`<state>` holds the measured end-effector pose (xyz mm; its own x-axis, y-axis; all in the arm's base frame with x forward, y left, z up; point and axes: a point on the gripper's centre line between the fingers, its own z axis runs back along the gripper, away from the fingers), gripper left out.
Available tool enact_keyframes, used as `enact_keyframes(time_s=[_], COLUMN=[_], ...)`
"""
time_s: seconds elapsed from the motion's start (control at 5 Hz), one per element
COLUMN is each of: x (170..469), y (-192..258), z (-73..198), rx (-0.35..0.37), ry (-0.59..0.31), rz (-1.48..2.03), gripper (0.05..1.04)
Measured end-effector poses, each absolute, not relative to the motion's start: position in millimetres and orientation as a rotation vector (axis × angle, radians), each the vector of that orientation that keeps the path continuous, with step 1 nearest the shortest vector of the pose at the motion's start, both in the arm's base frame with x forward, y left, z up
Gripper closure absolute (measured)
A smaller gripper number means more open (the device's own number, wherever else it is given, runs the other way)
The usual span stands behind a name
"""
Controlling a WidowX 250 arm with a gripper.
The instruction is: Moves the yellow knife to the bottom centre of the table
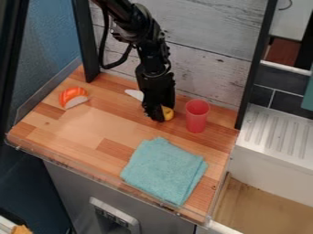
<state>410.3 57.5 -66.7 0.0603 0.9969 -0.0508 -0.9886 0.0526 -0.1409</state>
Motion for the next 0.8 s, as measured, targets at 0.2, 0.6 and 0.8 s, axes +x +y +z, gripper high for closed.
enact_keyframes(time_s=[0.2, 0.6, 0.8], x=[399, 401, 404], y=[55, 52, 52], z=[-68, -51, -26], rx=[-0.137, -0.166, -0.206], ry=[-0.054, -0.077, -0.123], rz=[1.531, 1.499, 1.478], gripper=[0.072, 0.082, 0.082])
